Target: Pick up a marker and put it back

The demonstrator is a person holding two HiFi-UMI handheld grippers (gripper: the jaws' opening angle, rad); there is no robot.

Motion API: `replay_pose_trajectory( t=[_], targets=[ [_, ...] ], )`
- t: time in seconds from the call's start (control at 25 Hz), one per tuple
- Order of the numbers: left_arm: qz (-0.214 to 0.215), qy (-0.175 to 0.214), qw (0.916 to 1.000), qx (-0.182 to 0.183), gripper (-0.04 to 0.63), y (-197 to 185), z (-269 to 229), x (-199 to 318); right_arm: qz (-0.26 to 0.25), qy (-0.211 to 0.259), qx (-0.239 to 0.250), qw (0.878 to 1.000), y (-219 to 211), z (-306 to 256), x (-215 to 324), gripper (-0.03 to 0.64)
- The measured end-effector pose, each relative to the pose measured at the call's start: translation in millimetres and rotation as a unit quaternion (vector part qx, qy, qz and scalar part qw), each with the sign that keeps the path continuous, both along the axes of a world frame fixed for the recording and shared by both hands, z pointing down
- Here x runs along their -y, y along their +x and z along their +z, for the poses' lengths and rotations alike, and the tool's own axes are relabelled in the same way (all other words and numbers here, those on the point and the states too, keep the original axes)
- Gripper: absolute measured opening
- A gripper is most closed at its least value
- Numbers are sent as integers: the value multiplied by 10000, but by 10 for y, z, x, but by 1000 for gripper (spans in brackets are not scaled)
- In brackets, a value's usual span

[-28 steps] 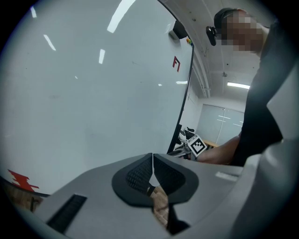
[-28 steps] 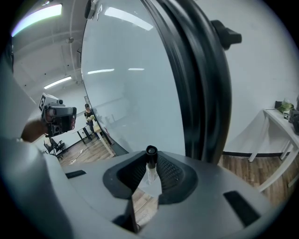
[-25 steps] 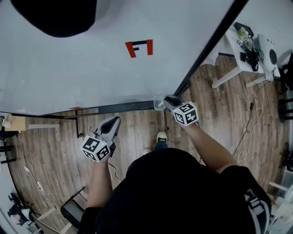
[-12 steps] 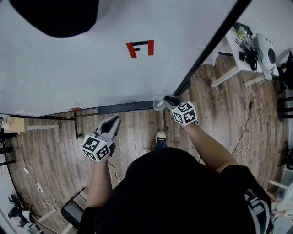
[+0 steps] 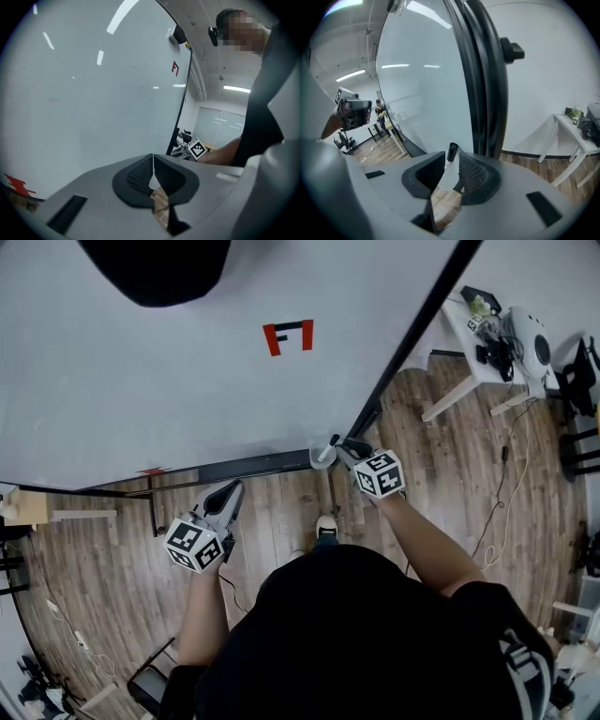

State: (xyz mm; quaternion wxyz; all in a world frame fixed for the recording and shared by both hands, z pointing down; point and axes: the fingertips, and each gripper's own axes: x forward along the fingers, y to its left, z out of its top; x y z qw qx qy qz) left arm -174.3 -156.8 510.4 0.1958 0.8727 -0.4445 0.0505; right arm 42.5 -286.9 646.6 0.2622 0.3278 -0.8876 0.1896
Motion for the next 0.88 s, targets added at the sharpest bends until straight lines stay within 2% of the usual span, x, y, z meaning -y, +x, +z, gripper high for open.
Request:
replay_pose_trajectory(
  t=[0.88],
  targets=[
    [508, 434, 9978, 8, 15, 146, -338, -225, 524, 578, 252, 9966, 427, -812, -618, 68]
  ],
)
